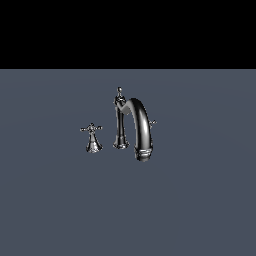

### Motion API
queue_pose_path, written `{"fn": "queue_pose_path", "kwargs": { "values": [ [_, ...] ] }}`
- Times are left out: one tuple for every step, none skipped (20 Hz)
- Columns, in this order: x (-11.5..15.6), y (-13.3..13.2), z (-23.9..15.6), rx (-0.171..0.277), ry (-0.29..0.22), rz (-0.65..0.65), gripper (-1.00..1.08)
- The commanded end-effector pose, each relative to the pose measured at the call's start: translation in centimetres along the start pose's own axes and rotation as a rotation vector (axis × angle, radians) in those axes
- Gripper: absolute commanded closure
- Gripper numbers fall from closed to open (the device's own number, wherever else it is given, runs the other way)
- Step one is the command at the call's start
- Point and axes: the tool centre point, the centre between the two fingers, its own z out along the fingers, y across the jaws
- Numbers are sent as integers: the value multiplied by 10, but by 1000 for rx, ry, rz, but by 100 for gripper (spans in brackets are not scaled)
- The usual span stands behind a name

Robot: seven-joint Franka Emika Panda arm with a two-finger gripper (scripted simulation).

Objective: Turn on the faucet by rotating a designated handle.

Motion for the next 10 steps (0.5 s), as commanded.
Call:
{"fn": "queue_pose_path", "kwargs": {
  "values": [
    [0, 3, 6, -12, -13, 5, 34],
    [5, 2, 25, -47, -46, 7, 21],
    [2, -6, 45, -19, -96, 2, 7],
    [7, -6, 62, -1, -121, 4, -12],
    [15, -20, 73, 17, -125, -13, -17],
    [20, -32, 85, 1, -133, -33, -12],
    [29, -29, 91, 15, -133, -31, -1],
    [28, -45, 118, 4, -178, -41, 6],
    [26, -70, 139, -2, -209, -70, 28],
    [29, -67, 155, 1, -231, -40, 46]
  ]
}}
